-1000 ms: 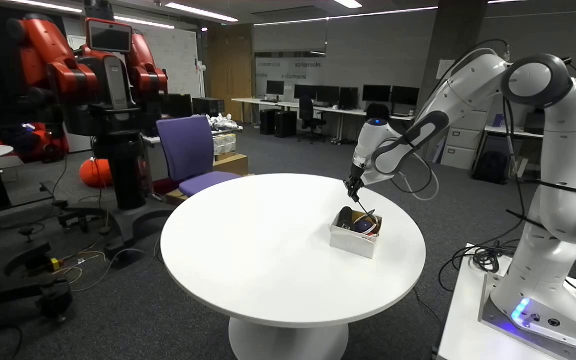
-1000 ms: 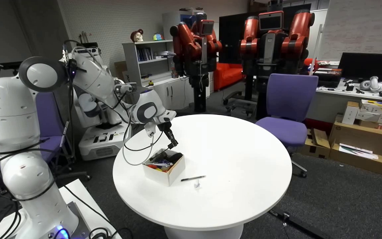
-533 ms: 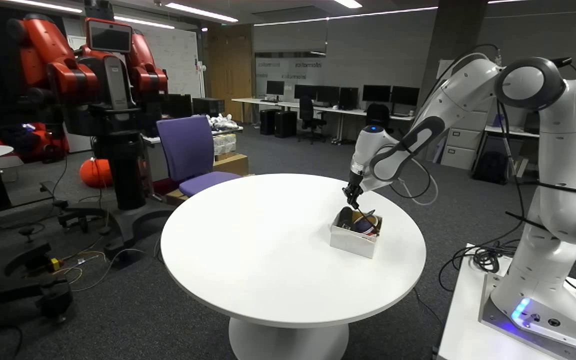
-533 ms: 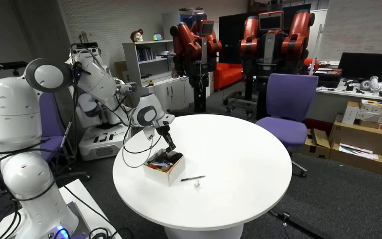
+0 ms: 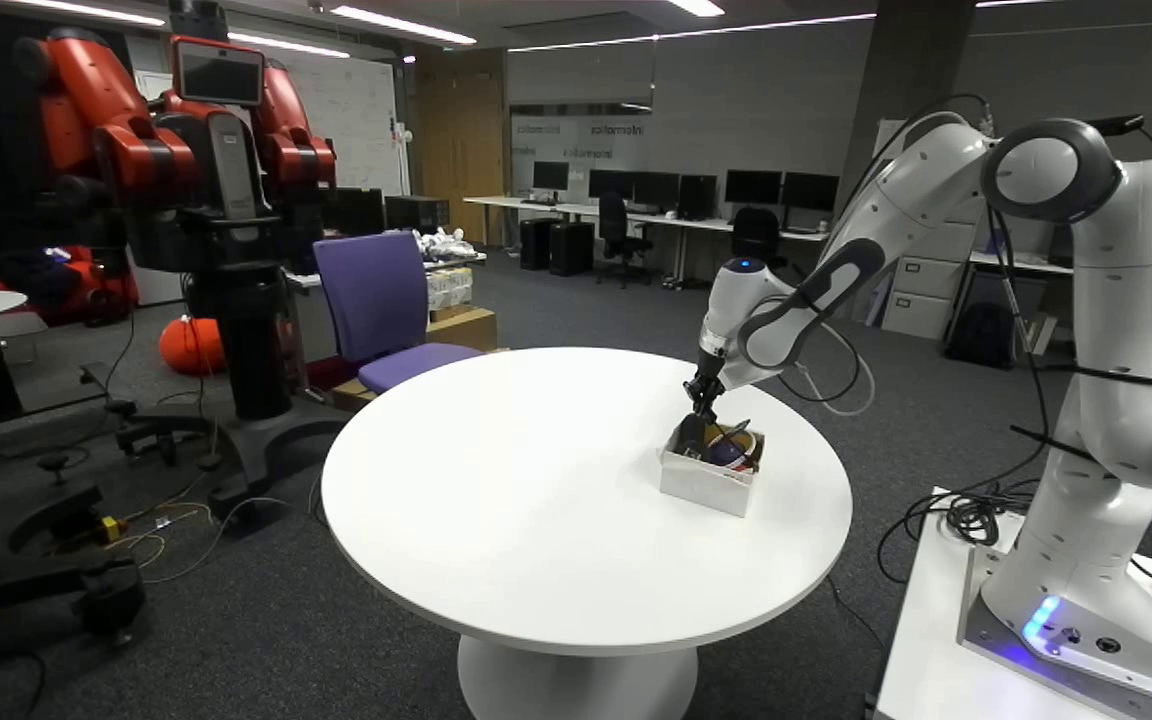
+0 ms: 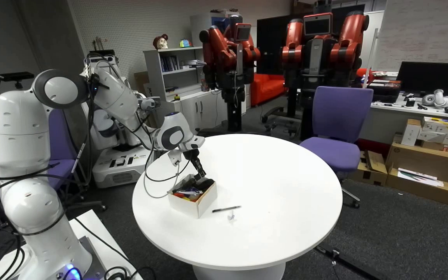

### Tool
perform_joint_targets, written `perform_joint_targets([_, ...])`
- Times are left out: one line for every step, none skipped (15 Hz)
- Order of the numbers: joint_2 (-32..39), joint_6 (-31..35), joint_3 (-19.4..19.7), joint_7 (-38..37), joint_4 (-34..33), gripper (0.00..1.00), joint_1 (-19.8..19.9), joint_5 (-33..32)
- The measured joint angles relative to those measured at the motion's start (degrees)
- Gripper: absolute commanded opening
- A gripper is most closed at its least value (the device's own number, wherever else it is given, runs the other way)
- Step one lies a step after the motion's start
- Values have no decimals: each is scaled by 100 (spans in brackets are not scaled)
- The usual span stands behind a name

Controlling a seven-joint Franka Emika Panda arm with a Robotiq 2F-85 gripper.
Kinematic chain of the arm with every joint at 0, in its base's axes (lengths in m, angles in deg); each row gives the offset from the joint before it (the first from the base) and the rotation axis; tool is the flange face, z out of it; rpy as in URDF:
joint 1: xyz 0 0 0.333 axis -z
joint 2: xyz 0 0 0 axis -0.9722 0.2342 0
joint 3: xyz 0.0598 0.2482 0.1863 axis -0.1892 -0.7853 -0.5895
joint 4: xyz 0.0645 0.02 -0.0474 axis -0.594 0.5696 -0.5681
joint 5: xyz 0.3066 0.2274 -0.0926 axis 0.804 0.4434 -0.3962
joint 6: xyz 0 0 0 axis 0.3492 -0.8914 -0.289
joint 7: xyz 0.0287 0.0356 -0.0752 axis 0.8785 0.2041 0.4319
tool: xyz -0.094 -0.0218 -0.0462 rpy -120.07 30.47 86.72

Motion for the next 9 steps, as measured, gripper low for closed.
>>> perform_joint_targets([2, 0, 12, -3, 0, 58, -6, 0])
perform_joint_targets([3, 0, 28, -3, 0, 67, -15, 0])
perform_joint_targets([3, 0, 51, -4, 0, 74, -33, 0])
perform_joint_targets([3, 0, 71, -4, 0, 83, -46, 0])
perform_joint_targets([3, 0, 83, -4, 0, 89, -51, 0])
perform_joint_targets([3, 0, 92, -4, 0, 96, -52, 0])
perform_joint_targets([3, 0, 99, -4, 0, 100, -52, 0])
perform_joint_targets([3, 0, 107, -4, 0, 100, -53, 0])
perform_joint_targets([3, 0, 112, -3, 0, 100, -53, 0])
